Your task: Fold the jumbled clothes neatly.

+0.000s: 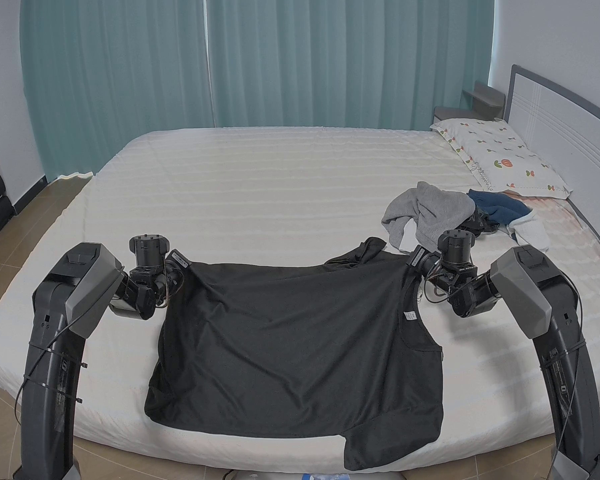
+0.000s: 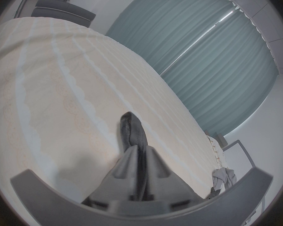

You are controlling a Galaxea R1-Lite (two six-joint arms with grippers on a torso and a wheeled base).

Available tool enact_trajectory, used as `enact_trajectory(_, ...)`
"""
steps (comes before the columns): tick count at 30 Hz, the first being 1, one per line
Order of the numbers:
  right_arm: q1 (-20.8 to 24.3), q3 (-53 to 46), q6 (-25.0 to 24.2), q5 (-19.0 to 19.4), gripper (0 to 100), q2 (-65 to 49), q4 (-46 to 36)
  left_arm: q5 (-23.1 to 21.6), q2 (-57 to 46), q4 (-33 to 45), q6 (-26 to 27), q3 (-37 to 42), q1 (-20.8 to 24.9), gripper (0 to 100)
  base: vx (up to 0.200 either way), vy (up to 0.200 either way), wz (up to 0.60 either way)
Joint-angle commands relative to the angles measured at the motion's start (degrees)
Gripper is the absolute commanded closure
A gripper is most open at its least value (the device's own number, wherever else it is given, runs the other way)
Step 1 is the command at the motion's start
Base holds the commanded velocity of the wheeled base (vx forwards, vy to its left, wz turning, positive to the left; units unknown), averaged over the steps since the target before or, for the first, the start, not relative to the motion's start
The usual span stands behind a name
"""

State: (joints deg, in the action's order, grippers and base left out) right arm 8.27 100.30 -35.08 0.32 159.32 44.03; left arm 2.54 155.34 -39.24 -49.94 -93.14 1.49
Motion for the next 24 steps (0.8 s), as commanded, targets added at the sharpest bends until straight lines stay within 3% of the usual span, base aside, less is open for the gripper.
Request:
enact_trajectory(1,0.1,0.0,0.0,0.0,100,-0.1,0.1,0.1,0.7,-0.2,-0.1,-0.5,0.0,100,0.000,0.000,0.00)
enact_trajectory(8,0.0,0.7,0.0,-0.4,100,0.1,2.8,6.2,1.2,-1.6,-0.4,-5.1,-0.3,100,0.000,0.000,0.00)
enact_trajectory(11,-0.1,2.9,0.0,-2.3,100,0.6,4.7,8.3,1.4,-1.7,-0.5,-7.1,-1.0,100,0.000,0.000,0.00)
enact_trajectory(24,0.3,10.5,0.5,-4.2,100,5.2,4.3,9.3,2.7,-2.9,-0.6,-7.8,-2.0,100,0.000,0.000,0.00)
